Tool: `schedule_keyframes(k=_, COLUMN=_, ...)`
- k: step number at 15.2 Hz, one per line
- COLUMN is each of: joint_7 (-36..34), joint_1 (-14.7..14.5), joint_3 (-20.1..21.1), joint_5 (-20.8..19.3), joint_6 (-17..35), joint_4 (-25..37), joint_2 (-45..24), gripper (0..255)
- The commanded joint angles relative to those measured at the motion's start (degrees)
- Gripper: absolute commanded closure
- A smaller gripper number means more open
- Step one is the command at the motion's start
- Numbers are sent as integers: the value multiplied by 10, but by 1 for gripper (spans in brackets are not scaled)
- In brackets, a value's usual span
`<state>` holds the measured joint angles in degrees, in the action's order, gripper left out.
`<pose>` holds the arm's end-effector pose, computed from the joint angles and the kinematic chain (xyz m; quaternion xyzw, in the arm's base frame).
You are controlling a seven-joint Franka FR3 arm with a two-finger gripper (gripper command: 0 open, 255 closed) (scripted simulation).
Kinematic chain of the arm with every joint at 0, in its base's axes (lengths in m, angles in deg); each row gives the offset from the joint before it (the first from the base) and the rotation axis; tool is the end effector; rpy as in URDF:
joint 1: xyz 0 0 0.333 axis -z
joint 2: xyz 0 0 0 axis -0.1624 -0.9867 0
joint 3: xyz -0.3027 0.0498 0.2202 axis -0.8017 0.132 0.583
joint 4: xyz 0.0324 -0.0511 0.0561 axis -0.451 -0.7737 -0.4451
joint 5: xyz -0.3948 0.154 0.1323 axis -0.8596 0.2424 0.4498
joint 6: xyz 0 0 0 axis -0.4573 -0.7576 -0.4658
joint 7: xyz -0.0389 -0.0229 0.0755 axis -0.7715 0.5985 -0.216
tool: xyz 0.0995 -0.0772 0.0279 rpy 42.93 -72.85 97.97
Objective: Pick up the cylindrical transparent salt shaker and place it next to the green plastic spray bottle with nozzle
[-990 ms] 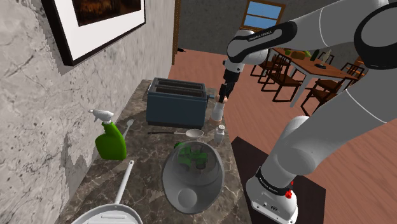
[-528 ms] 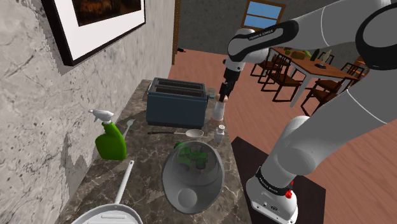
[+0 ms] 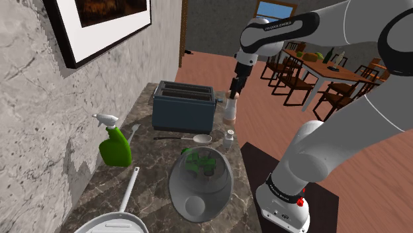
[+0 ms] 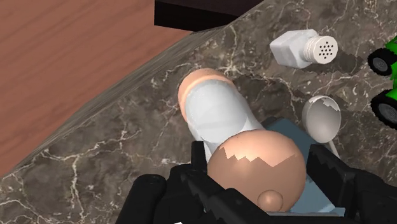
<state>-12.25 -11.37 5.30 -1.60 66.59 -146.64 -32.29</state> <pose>0.4031 -0.2100 0.4566 -0.9958 -0.0497 0.0120 0.0762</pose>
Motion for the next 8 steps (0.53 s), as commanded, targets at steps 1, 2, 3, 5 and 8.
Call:
schedule_keyframes(k=1, joint_7=-3, joint_1=0, joint_3=3, joint_5=-1, joint_6=-17, joint_4=11, joint_2=7, gripper=255)
schedule_keyframes(k=2, joint_7=-5, joint_1=1, joint_3=5, joint_5=-2, joint_6=-25, joint_4=17, joint_2=9, gripper=255)
schedule_keyframes(k=3, joint_7=-6, joint_1=1, joint_3=6, joint_5=-2, joint_6=-33, joint_4=23, joint_2=11, gripper=255)
schedule_keyframes(k=5, joint_7=-8, joint_1=0, joint_3=8, joint_5=-2, joint_6=-49, joint_4=35, joint_2=15, gripper=255)
schedule_keyframes(k=8, joint_7=-11, joint_1=0, joint_3=12, joint_5=-2, joint_6=-72, joint_4=54, joint_2=19, gripper=255)
